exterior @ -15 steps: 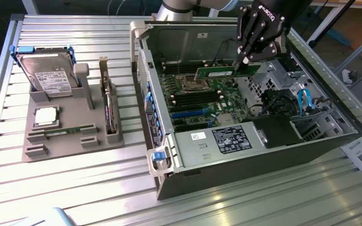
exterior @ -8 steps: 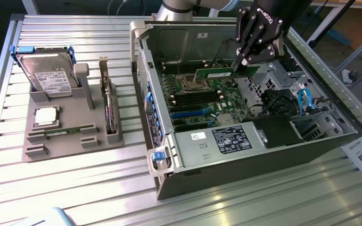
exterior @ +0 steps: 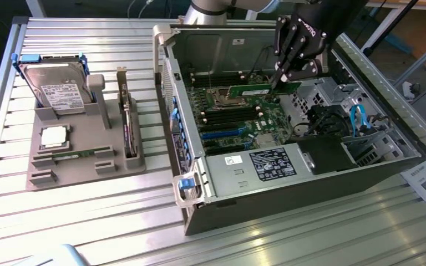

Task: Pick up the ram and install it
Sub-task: 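Pick up the ram and move it above insertion slot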

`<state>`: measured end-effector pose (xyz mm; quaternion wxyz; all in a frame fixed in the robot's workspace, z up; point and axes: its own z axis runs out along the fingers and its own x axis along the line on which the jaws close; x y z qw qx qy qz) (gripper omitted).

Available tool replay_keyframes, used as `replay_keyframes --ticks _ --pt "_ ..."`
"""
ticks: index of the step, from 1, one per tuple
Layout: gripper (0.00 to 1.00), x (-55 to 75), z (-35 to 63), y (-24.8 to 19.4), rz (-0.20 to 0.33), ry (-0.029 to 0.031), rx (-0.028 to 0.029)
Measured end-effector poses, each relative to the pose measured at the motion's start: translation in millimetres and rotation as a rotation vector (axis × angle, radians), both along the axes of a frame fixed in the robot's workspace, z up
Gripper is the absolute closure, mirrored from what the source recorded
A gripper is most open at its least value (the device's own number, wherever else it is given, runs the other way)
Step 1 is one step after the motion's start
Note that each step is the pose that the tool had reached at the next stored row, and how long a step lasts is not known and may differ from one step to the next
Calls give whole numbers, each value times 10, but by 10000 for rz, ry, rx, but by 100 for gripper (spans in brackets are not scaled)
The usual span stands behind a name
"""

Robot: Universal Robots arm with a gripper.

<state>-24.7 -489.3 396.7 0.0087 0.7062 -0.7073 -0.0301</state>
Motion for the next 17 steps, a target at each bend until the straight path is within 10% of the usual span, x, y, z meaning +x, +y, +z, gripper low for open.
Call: replay_keyframes --ticks 17 --pt "88 9 -79 31 -1 -2 101"
